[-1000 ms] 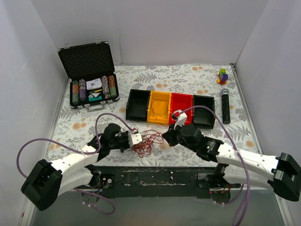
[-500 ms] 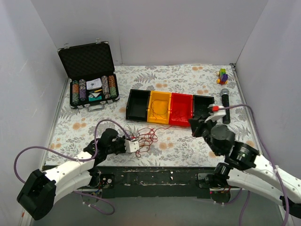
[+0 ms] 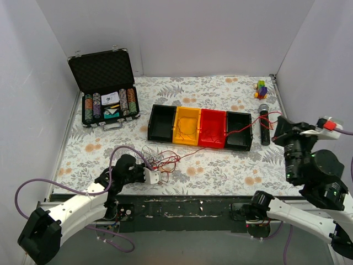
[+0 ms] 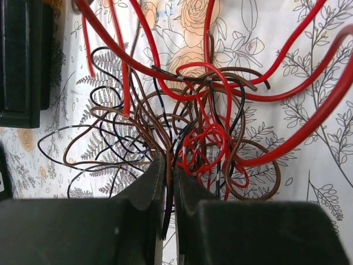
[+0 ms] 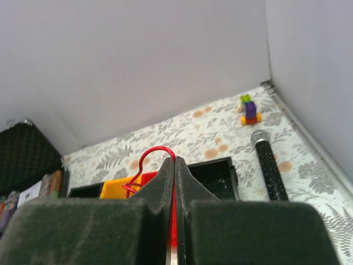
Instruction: Untangle the cables
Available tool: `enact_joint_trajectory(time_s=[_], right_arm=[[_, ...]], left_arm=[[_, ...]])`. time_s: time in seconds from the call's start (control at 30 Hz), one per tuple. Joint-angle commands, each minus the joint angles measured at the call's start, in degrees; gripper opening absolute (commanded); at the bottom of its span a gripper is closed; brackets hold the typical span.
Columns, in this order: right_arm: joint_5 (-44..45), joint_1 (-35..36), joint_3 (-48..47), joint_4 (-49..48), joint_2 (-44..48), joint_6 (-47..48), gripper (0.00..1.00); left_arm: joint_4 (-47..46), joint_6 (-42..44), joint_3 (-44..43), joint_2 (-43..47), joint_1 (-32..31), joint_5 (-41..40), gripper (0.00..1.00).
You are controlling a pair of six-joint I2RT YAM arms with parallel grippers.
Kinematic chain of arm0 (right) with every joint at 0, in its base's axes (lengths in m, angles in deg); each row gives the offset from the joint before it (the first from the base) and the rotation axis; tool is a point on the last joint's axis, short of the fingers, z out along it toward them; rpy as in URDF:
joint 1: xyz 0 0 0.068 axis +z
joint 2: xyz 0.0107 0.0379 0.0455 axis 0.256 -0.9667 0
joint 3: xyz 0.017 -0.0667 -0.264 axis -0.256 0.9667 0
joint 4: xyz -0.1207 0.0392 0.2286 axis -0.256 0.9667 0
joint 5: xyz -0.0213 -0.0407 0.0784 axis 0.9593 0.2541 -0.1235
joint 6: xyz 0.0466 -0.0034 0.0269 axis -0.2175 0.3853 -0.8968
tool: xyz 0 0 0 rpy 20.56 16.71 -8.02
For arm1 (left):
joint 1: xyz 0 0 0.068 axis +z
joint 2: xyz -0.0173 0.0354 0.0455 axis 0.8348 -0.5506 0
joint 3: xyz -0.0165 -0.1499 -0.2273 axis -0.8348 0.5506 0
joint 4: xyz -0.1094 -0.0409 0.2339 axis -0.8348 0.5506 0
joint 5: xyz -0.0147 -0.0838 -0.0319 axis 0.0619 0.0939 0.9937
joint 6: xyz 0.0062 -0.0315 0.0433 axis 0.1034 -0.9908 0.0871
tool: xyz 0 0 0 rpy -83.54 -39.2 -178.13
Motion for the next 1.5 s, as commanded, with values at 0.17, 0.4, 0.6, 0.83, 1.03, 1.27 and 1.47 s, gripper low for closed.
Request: enact_joint_trajectory(time_s=[0.17, 0.4, 0.6, 0.83, 1.03, 1.27, 1.47], right_arm=[[10.9, 1.0, -6.9, -23.4, 2.0, 25.7, 0.01], [-0.5, 2.7, -7.4, 14.5, -9.9, -6.2, 0.01], [-16.6, 2.7, 9.0, 19.1, -16.8, -23.5, 0.01], [-31.1, 2.7, 18.6, 11.0, -23.7, -20.4, 0.04], [-40.7, 2.8, 18.1, 0.8, -29.8, -10.1, 0.45], [-52.8, 2.6, 19.7, -13.5, -35.7, 3.3, 0.57], [-54.9, 0.8, 20.2, -19.0, -44.2, 6.1, 0.58]], left_arm=[[4.7, 2.4, 3.2, -1.4, 0.1, -4.2, 0.00], [5.8, -3.0, -1.5, 0.7, 0.1, -3.1, 0.00], [10.8, -6.4, -6.6, 3.2, 0.1, 1.5, 0.00], [13.1, -4.4, -6.7, 5.9, 0.1, 2.0, 0.00], [13.0, -4.5, -6.9, 5.6, 0.1, 2.9, 0.00], [12.9, -3.9, -6.8, 5.5, 0.1, 2.4, 0.00], [12.3, -3.9, -6.9, 5.0, 0.1, 2.5, 0.00]])
